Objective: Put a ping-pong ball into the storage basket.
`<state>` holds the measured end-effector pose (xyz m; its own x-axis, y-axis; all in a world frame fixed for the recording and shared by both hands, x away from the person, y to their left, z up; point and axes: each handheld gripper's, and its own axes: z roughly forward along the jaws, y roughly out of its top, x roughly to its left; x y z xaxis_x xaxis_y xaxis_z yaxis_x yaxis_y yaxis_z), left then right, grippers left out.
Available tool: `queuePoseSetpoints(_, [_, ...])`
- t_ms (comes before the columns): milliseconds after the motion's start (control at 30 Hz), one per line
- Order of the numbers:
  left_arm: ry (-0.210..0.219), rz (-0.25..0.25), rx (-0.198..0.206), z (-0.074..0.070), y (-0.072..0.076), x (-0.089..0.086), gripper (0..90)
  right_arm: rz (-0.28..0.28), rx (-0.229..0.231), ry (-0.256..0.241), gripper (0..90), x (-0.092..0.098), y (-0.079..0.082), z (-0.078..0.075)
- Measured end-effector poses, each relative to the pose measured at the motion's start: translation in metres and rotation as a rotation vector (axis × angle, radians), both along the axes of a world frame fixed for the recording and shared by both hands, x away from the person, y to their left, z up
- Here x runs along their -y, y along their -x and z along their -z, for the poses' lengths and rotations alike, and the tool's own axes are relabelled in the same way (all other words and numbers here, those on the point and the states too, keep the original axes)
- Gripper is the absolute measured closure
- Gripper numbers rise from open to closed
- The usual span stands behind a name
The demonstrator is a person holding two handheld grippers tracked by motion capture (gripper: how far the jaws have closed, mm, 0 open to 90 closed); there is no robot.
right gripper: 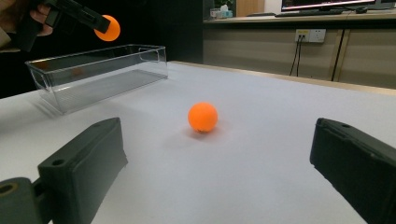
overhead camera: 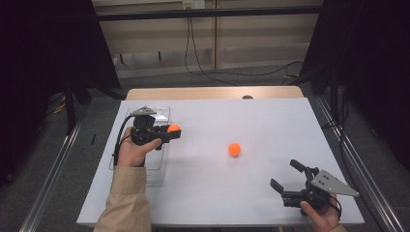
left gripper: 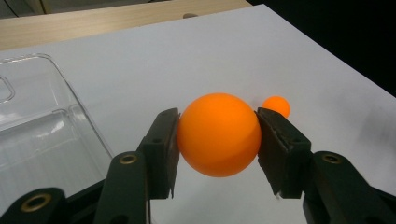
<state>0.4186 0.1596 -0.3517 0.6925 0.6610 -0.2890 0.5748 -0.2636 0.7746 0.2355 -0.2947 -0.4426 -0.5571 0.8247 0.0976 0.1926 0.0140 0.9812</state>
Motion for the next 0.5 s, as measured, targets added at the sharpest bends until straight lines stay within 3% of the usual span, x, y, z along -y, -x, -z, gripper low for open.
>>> queuePoseSetpoints(500, [-0.006, -0.018, 0.015, 0.0004, -0.0018, -0.0081, 51.0, 0.000, -0.001, -0.001, 2.5, -0.0001, -0.0001, 0.0000])
